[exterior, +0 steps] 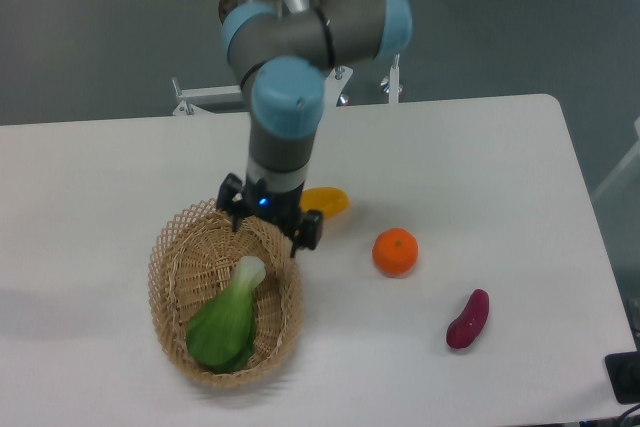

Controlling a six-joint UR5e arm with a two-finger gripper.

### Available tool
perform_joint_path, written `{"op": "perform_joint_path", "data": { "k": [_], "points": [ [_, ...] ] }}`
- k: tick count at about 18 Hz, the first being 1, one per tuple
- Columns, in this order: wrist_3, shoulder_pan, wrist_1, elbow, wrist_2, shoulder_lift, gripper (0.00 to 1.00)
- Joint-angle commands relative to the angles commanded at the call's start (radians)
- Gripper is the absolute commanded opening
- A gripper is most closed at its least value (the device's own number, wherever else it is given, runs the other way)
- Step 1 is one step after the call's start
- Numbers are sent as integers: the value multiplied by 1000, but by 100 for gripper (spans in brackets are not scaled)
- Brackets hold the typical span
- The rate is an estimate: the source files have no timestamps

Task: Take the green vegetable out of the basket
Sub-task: 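Move the open gripper over the basket above the green bok choy, then lower the gripper and close it on the bok choy stem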

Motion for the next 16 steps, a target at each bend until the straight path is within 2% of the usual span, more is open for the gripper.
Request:
{"op": "perform_joint_path", "data": {
  "k": [7, 12, 16],
  "points": [
    [-19, -32, 89, -15, 48, -60, 100],
    [-20, -45, 104, -15, 89, -101, 100],
    [-20, -61, 144, -15, 106, -124, 100]
  ]
}}
